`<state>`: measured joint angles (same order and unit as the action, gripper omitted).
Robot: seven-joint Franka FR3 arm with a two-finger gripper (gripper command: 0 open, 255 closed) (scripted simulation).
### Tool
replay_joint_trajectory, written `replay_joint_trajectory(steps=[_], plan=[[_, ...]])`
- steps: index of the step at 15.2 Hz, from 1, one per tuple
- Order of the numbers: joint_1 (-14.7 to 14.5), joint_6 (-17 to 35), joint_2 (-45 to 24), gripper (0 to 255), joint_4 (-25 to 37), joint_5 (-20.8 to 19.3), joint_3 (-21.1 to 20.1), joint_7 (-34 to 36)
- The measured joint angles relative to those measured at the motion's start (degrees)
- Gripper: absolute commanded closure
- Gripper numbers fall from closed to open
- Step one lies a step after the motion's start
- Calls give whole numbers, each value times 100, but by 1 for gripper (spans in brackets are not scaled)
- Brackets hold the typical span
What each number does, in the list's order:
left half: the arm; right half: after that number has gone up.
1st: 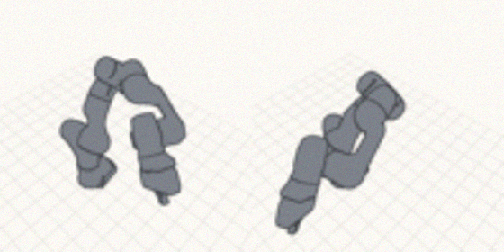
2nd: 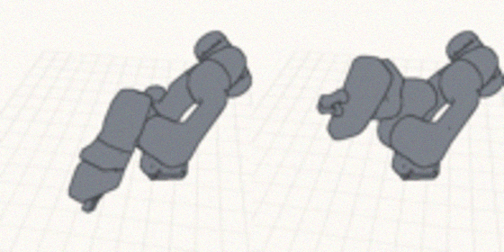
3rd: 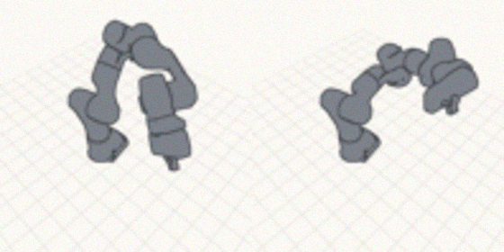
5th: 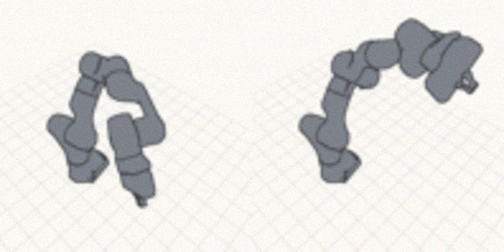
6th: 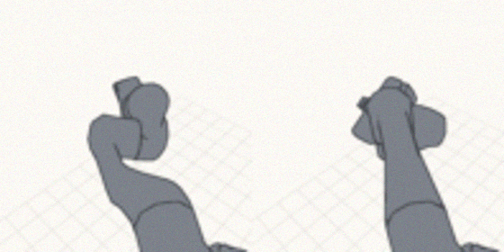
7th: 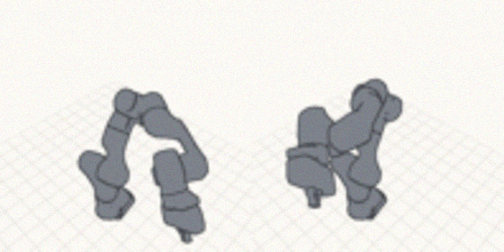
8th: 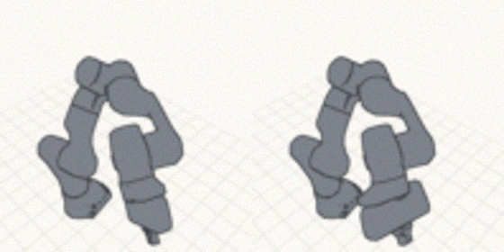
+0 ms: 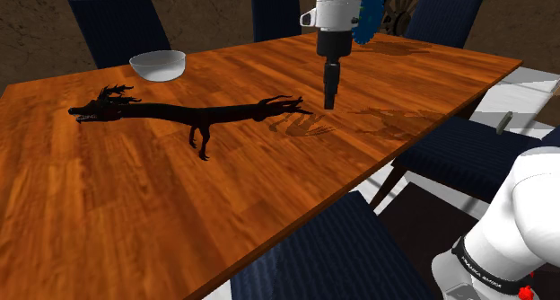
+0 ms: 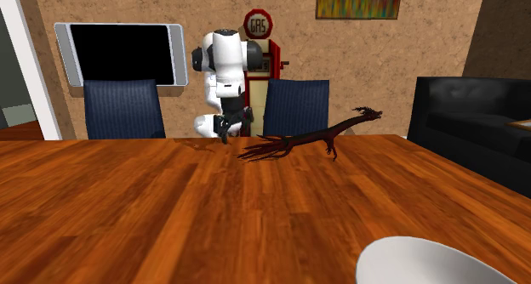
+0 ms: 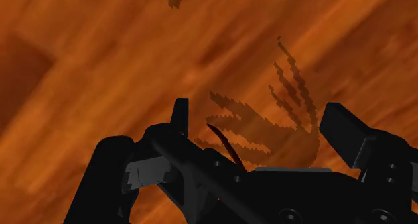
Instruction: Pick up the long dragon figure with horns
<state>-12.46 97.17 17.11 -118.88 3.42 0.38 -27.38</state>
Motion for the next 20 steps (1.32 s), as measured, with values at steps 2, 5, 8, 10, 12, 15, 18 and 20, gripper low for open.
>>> replay_joint_trajectory(steps=[2,5,8,10,12,15,18,20], plan=[[-135,123,-226,0,210,60,-64,-303],[-312,180,-640,0,726,140,-152,-773],[-485,246,-1046,0,1231,213,-270,-1215],[-602,268,-1227,0,1498,262,-365,-1489],[-711,278,-1435,0,1805,300,-460,-1768],[-862,230,-1750,0,2321,346,-601,-2192],[-1014,214,-2009,0,2754,384,-759,-2603],[-1058,226,-2068,0,2847,395,-807,-2731]])
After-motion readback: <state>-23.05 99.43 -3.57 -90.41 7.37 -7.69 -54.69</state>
